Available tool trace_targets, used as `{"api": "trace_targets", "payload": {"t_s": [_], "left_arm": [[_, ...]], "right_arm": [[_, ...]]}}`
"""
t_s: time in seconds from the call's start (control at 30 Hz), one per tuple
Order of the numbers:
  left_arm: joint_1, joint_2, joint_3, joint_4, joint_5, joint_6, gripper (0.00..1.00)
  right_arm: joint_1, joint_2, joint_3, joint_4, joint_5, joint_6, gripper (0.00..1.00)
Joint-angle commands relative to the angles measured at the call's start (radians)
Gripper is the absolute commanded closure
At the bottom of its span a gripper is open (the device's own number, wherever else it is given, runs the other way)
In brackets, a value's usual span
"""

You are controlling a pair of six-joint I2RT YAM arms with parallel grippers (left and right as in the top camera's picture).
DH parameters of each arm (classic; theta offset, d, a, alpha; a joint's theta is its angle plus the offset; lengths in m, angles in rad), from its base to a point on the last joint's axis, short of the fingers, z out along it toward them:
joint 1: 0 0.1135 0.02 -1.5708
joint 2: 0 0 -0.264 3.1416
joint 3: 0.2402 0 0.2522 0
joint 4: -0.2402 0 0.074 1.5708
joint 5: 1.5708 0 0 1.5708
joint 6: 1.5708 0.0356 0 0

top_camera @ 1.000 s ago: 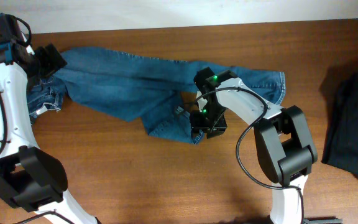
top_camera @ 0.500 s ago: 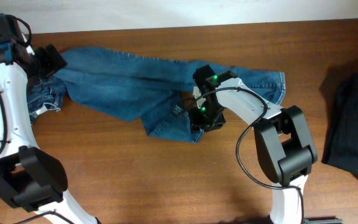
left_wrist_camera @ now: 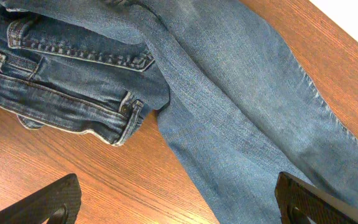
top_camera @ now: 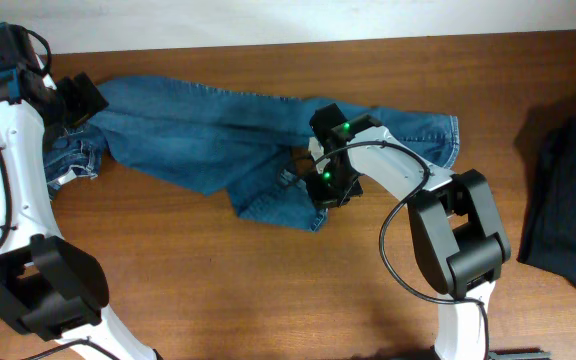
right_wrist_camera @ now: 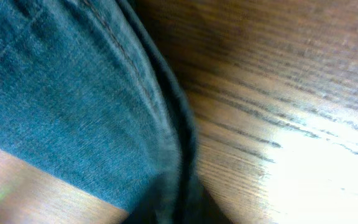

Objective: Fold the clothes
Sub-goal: 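Pull the grasped leg rightward with the right gripper alongside the other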

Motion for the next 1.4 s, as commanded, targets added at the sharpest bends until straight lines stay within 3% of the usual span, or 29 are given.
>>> {"api": "trace_targets", "payload": {"t_s": [0.0,0.2,0.37,0.77,1.03,1.23,1.37], "left_arm": [[0.002,-0.004,0.006,-0.004,0.011,0.016,0.01],[0.002,-0.004,0.006,-0.004,0.010,0.016,0.01],[0.002,-0.004,0.006,-0.004,-0.005,0.016,0.01],[0.002,-0.004,0.006,-0.003,-0.005,0.016,0.01],[0.002,-0.004,0.006,-0.003,-0.005,0.016,0.01],[0.002,-0.004,0.006,-0.003,-0.005,0.016,0.01],[0.002,-0.004,0.006,-0.003,-0.005,0.016,0.01]], "right_arm": [[-0.001,-0.002,-0.011,0.000,0.013,-0.003,0.96],[-0.129,-0.010,0.013,-0.090,0.146,0.117,0.96],[-0.313,-0.068,0.051,-0.177,0.246,0.115,0.96],[-0.619,-0.103,0.129,-0.193,0.372,0.124,0.96],[-0.717,-0.103,0.171,-0.165,0.373,0.116,0.96],[-0.724,-0.103,0.171,-0.147,0.480,0.121,0.96],[-0.729,-0.103,0.171,-0.124,0.509,0.125,0.89]]}}
